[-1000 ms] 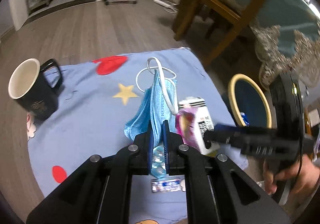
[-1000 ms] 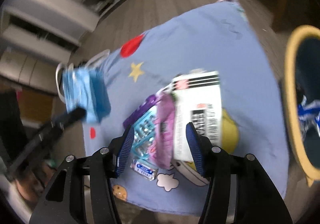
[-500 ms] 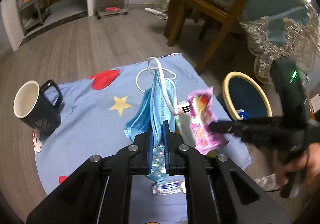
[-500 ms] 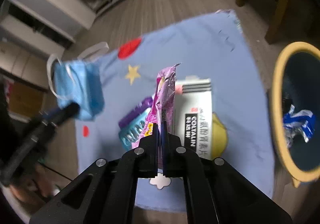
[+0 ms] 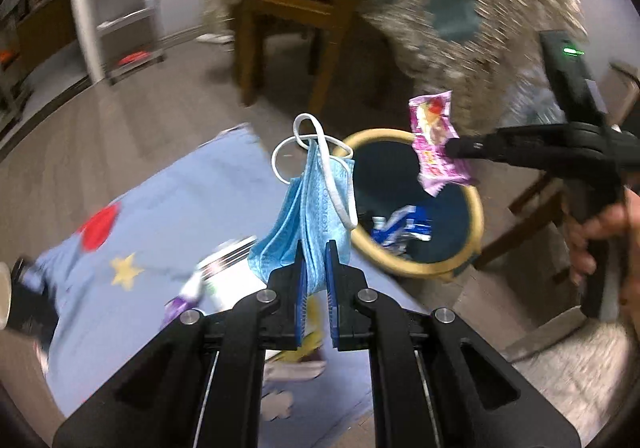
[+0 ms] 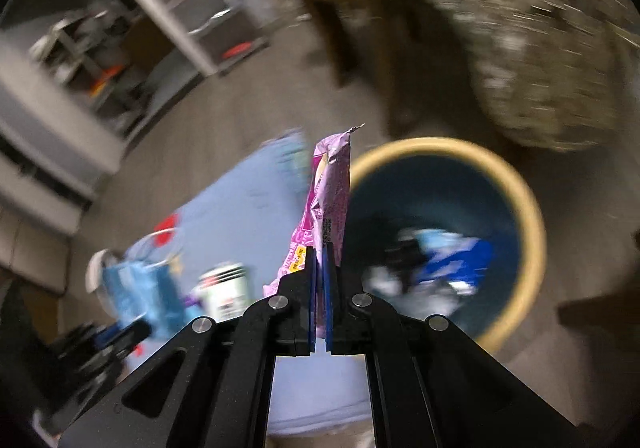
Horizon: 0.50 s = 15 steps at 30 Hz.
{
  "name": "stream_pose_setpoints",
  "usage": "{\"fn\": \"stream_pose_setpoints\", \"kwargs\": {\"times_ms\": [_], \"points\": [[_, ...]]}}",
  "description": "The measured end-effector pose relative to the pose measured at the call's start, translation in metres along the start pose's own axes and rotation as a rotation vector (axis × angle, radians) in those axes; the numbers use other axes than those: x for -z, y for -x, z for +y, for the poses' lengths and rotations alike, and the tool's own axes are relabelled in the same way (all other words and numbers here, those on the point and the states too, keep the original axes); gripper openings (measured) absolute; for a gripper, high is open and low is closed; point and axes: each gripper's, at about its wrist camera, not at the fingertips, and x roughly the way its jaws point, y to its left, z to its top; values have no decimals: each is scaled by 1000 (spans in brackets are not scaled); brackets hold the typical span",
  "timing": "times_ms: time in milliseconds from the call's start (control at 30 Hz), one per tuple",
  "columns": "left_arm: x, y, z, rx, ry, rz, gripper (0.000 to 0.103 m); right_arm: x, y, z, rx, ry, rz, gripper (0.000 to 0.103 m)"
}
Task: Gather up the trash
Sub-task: 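Carry mask and pink wrapper over the wastebasket and open both grippers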
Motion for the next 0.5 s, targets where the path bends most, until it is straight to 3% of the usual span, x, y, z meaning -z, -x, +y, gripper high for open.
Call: {"fn": "stream_pose_setpoints", "kwargs": {"times_ms": [167, 367, 433, 467, 500], "points": [[-22, -35, -41, 81, -48, 45, 8, 0, -14, -70, 69, -170, 18, 4], [-37, -78, -69, 102, -90, 98, 8, 4, -25, -91, 61, -268, 29, 4], [-42, -84, -76, 88, -122, 91, 13, 5, -25, -94, 59, -277, 22, 5], [-44, -85, -77, 84, -124, 87, 27, 5, -26, -94, 59, -283, 23, 9], [-46, -85, -76, 80, -119, 80, 51, 4, -27, -96, 57, -287, 23, 16]]}}
